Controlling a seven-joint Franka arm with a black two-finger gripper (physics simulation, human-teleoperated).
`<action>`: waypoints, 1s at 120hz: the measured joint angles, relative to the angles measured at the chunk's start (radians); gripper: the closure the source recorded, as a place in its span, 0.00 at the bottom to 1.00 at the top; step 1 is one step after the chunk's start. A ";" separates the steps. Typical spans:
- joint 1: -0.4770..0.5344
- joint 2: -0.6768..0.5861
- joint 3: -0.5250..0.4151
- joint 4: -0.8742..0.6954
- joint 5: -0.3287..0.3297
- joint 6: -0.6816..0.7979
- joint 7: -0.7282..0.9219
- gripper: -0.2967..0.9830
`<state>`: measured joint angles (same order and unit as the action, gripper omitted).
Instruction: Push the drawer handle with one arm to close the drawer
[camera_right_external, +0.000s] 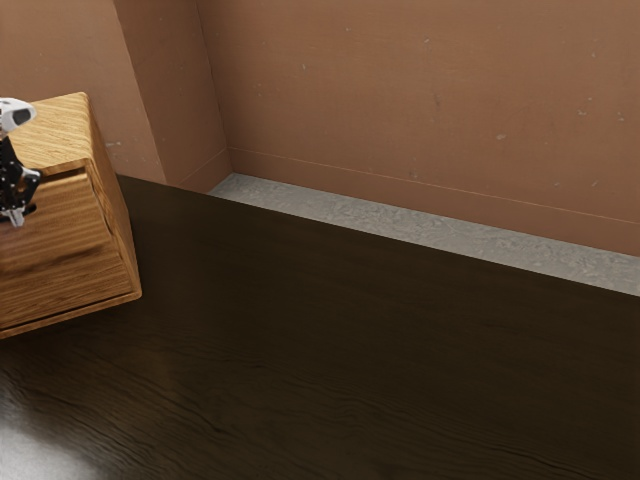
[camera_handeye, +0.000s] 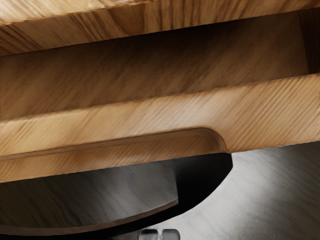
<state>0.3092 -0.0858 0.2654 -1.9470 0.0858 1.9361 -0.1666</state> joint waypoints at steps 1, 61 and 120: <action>0.000 0.002 0.000 0.002 -0.001 0.000 0.001 0.85; 0.019 0.055 -0.001 0.065 -0.023 0.001 0.036 0.84; 0.020 0.089 0.002 0.103 -0.032 0.000 0.060 0.85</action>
<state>0.3297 0.0029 0.2670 -1.8445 0.0539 1.9365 -0.1069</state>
